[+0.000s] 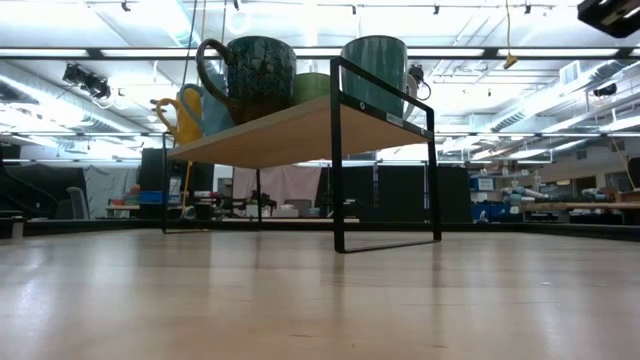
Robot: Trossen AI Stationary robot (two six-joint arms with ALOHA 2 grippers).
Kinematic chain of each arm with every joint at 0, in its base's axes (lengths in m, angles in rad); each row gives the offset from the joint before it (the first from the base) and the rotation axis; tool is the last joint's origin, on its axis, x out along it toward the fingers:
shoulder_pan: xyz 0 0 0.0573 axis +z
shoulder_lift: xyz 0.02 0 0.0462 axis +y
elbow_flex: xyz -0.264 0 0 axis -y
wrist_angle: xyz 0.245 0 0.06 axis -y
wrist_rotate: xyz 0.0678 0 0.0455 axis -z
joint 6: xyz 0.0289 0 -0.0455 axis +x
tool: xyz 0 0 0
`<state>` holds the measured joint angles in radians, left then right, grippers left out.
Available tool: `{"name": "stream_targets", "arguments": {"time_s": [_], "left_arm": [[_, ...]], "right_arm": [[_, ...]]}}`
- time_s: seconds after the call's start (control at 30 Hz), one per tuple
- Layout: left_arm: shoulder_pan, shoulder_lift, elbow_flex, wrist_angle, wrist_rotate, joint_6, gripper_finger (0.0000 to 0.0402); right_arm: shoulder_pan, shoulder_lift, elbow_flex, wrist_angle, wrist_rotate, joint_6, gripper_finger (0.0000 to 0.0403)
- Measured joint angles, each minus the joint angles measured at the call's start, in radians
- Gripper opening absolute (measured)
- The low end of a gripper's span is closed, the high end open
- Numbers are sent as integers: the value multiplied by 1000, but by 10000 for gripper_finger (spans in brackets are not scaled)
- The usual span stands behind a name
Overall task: Place coffee mugs
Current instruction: Put the violet mug on the shelf
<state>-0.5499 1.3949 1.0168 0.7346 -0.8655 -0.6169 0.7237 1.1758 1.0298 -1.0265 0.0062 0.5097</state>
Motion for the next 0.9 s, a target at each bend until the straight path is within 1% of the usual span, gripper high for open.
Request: {"name": "stream_targets", "arguments": {"time_s": [0.13,0.27,0.43,0.53,0.63,0.73,0.9], "left_arm": [[2,0,0,0,17,6,116],[3,0,0,-5,16,14,116],[2,-8,0,-10,26,122,116],[2,-32,0,-8,32,192,116],[2,-61,0,-12,39,243,116],[2,-89,0,-21,39,293,116],[-4,-123,0,-64,57,314,116]], "right_arm": [[18,38,-14,68,20,71,155],[28,84,-14,100,21,132,182],[64,142,-14,134,27,245,217],[102,173,-14,135,28,298,229],[138,208,-14,131,39,310,232],[159,253,-14,119,82,310,230],[160,338,-14,115,83,310,212]]}}
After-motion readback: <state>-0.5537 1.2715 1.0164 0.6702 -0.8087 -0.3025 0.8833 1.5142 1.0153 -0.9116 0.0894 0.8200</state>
